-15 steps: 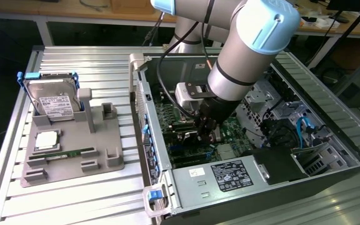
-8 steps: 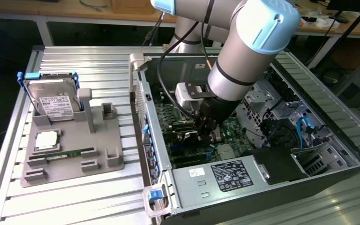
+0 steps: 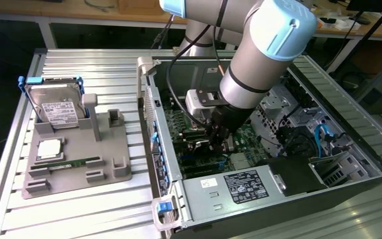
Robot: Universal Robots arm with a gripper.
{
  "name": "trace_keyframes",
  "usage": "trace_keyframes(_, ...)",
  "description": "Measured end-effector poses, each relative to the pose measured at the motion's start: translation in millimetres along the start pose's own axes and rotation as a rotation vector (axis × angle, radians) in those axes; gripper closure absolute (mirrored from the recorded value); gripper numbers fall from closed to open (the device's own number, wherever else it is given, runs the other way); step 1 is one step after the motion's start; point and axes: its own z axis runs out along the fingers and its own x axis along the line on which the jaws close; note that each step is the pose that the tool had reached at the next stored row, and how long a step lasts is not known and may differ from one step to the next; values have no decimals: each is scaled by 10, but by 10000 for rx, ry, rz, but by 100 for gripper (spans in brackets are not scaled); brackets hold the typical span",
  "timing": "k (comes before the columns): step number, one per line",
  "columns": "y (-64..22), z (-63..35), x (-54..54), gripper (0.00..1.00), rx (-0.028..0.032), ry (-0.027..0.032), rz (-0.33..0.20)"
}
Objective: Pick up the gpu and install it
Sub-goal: 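Insert the gpu into the slot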
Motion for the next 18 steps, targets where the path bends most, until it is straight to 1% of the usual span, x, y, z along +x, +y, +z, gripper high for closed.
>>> trace_keyframes(3,3,-30,-3,73,-1,-1,1)
trace_keyframes(18,2,-30,-13,73,0,-5,-1)
